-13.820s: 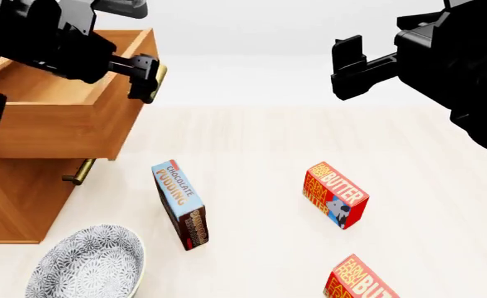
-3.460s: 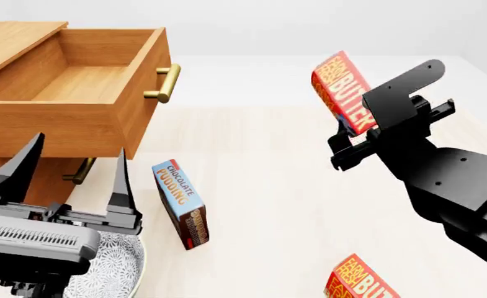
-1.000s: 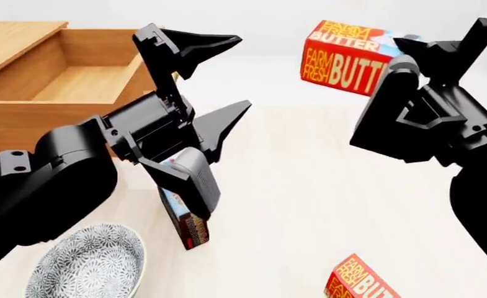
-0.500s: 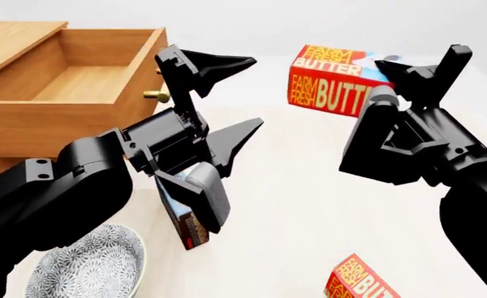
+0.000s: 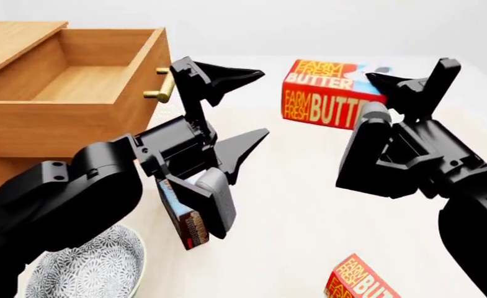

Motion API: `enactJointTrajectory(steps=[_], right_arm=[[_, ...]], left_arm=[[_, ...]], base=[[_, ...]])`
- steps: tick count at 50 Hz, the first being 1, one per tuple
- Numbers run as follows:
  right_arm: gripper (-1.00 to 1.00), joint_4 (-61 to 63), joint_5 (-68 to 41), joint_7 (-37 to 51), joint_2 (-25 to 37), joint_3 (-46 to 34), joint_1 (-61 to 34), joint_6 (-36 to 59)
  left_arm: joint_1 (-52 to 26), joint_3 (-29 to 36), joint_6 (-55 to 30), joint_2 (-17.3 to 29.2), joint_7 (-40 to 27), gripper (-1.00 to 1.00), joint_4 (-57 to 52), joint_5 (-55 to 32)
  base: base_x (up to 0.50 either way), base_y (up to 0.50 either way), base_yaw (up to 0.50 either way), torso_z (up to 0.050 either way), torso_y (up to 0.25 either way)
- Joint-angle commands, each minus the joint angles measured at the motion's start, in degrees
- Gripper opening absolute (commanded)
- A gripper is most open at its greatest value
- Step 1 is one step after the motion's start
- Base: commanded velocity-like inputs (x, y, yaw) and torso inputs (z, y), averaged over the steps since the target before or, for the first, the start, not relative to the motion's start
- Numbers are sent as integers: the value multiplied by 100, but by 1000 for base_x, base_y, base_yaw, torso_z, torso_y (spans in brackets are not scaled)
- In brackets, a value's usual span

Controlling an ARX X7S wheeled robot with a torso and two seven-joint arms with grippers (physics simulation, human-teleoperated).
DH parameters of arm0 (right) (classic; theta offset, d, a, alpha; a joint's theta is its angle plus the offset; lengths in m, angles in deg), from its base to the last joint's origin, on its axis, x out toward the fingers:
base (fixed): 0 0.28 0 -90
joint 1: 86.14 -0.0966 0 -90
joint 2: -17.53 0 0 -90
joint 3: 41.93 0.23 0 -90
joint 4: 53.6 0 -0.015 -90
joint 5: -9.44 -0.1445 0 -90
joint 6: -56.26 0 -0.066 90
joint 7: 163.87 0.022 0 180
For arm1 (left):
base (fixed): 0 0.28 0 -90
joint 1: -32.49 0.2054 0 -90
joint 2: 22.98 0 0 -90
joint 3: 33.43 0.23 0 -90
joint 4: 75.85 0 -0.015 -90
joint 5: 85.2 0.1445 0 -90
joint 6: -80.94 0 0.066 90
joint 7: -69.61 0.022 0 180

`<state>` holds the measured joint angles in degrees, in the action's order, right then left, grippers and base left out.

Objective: Put the butter at the front in the top drawer of the cabinet and close it.

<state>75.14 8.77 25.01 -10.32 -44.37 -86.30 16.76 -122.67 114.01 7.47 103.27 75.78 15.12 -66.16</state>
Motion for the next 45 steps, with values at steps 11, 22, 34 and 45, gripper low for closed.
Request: enactJointTrajectory(steps=[11, 22, 34, 45], right_arm=[[-100, 219, 671, -42, 42, 93, -224, 33], [-100, 300, 682, -83, 34, 90, -211, 9], [-100, 401, 706, -141, 19, 81, -208, -7], [-100, 431, 708, -182, 13, 76, -187, -37]], left_arm=[[-3, 93, 129, -171, -27, 100, 262, -29], [-8, 99, 139, -186, -26, 100, 272, -40], [15, 107, 140, -189, -31, 100, 265, -59], [26, 132, 178, -215, -42, 100, 314, -65]], base=[[0, 0, 0, 1, 1], [0, 0, 0, 0, 2], [0, 0, 0, 1, 1], [0, 0, 0, 0, 1]])
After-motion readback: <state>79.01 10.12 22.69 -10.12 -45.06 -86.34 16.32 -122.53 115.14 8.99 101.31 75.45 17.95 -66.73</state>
